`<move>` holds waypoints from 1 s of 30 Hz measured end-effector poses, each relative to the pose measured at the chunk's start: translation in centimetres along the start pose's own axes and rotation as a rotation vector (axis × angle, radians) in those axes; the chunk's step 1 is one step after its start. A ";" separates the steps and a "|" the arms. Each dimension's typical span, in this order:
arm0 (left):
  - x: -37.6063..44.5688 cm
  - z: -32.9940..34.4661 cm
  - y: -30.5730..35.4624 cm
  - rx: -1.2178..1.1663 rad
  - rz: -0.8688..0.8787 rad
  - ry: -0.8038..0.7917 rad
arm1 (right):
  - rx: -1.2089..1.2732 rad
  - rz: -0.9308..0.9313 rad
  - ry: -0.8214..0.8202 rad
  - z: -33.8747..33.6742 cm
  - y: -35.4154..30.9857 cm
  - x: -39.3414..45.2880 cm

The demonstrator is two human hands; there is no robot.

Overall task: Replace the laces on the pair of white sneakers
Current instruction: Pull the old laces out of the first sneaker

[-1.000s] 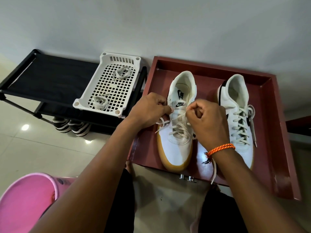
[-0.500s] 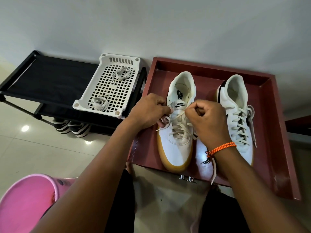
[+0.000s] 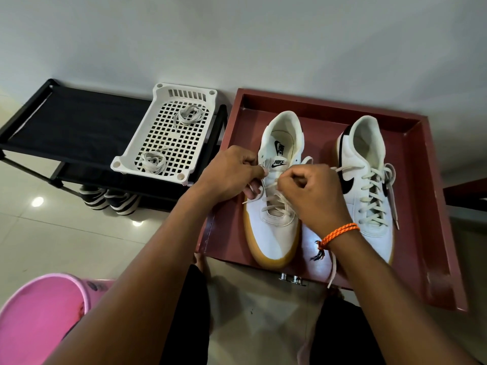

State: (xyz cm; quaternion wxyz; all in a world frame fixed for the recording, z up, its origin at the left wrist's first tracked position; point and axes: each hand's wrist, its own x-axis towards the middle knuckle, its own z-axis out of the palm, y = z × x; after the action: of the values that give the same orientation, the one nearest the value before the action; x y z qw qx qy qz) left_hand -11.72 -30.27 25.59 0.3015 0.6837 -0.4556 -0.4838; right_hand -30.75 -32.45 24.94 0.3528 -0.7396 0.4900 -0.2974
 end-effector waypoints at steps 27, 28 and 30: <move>-0.6 1.3 0.9 0.357 0.581 0.239 | 1.426 0.476 -0.161 -3.3 -1.6 0.8; -0.4 1.5 0.8 0.367 0.634 0.203 | 1.410 0.458 -0.206 -3.1 -1.8 0.7; -0.3 2.1 0.7 0.364 0.600 0.130 | 1.397 0.416 -0.228 -3.2 -2.0 0.6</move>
State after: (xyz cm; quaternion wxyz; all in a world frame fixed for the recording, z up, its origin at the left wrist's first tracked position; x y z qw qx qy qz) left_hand -13.95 -30.24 25.50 0.3317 0.5914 -0.6948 -0.2398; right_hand -31.99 -33.21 28.46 0.8394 -0.2607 0.2767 -0.3884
